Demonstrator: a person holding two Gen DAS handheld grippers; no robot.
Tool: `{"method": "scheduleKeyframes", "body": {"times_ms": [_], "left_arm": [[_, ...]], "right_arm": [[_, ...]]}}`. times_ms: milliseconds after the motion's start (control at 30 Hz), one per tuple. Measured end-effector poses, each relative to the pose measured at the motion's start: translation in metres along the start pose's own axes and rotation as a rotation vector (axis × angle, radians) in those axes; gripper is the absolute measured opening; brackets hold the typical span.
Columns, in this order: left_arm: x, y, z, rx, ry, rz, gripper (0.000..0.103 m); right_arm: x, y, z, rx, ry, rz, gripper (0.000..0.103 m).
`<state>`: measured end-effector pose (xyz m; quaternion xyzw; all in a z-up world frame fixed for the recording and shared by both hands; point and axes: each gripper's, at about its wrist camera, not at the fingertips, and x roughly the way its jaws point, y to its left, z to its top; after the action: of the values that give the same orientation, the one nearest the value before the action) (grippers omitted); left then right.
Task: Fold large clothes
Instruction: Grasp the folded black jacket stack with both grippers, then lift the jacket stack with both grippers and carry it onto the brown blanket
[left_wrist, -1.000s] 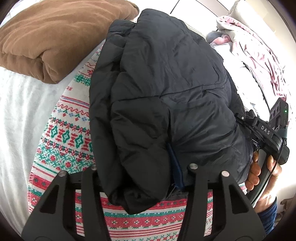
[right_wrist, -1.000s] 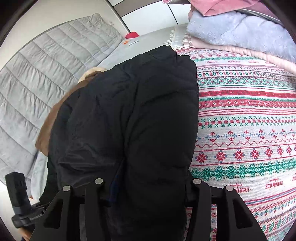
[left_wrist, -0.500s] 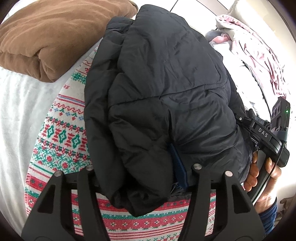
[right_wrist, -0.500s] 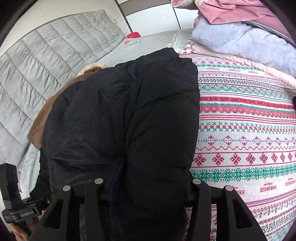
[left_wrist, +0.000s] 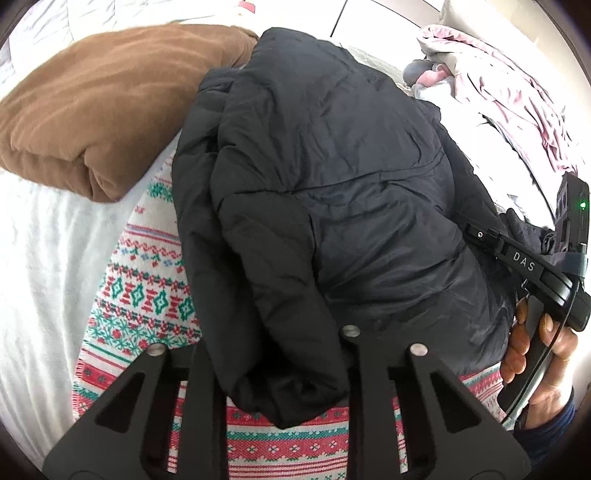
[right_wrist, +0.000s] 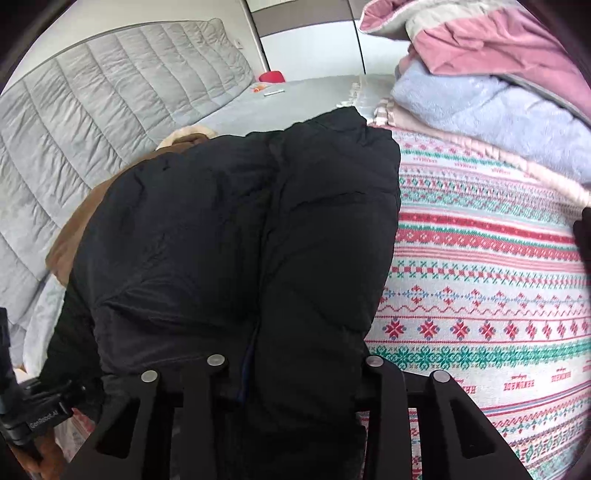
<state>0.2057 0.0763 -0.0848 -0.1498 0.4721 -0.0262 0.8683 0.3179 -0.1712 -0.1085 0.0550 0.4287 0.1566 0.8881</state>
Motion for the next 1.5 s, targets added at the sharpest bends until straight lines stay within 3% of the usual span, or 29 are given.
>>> {"method": "scheduleKeyframes", "body": {"times_ms": [533,1067,1500], "left_arm": [[-0.019,-0.026,0.012,0.076,-0.127,0.057,0.018],[-0.035,-0.064,0.026,0.143,-0.233,-0.045,0.017],[-0.033,-0.088,0.037,0.172,-0.283,-0.084,0.017]], "right_arm": [[-0.031,0.001,-0.004,-0.030,-0.099,-0.066,0.024],[-0.092,-0.046,-0.005,0.017,-0.261,-0.166,0.021],[-0.100,-0.038,0.006,-0.012,-0.318,-0.284,0.020]]}}
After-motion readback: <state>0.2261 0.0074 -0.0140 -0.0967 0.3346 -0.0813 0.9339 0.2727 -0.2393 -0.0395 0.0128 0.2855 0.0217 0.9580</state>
